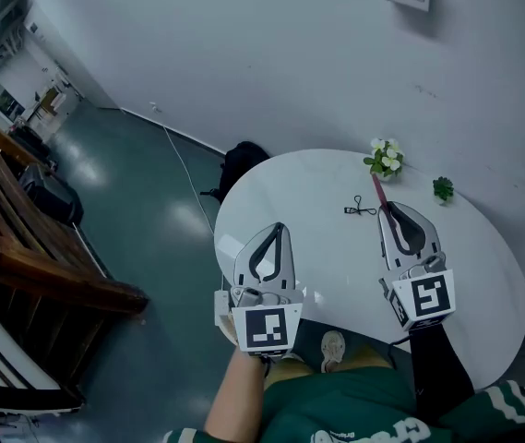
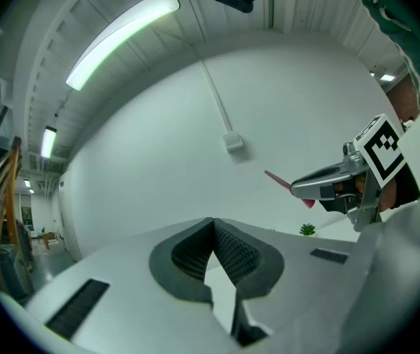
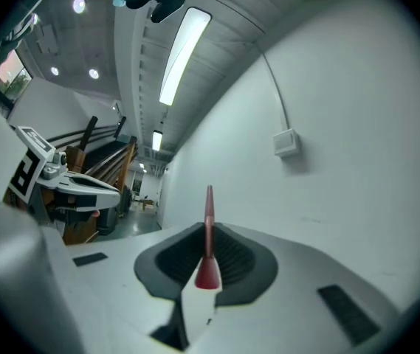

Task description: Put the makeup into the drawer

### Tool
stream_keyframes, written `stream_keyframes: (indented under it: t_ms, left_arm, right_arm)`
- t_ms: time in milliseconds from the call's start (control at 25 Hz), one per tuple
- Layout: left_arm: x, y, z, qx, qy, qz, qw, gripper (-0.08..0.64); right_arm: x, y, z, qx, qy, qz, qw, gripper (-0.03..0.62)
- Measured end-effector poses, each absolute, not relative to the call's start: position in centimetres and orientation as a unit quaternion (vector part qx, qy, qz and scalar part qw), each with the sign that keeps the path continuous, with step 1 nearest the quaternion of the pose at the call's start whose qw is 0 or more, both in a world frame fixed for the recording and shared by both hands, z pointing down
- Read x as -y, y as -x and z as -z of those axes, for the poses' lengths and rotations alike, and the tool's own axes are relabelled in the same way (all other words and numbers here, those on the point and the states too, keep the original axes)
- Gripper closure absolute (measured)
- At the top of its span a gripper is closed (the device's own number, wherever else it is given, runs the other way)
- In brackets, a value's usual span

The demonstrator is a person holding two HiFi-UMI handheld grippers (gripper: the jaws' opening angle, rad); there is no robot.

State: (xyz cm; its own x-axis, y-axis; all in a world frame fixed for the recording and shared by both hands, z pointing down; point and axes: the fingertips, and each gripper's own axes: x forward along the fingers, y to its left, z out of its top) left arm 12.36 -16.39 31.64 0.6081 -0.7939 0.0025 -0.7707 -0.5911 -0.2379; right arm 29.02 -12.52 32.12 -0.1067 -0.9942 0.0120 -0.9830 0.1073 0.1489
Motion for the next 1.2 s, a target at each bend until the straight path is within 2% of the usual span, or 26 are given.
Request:
stream_keyframes:
  t_ms: [640,920,1200]
  left_arm:
    - [14.2,10.5,-31.7,-0.577,0.805,0.094,0.103,0.560]
    - [12.9,14.9,-32.7,-0.590,0.796,0.095,0.093,0.560]
    - [12.7,16.6,-35.4,-0.584,0.799,0.114,0.086,0.560]
  right_arm:
    - [15.1,-5.7,-32.2,0.849,-0.525,0.048,0.046,0.545]
    - [14.7,-0.9,-34.3,0.860,-0.506,0.029,0.061,0.545]
    - [14.3,3.6,-44.0,0.875,-0.462,-0.046,0.136,0.545]
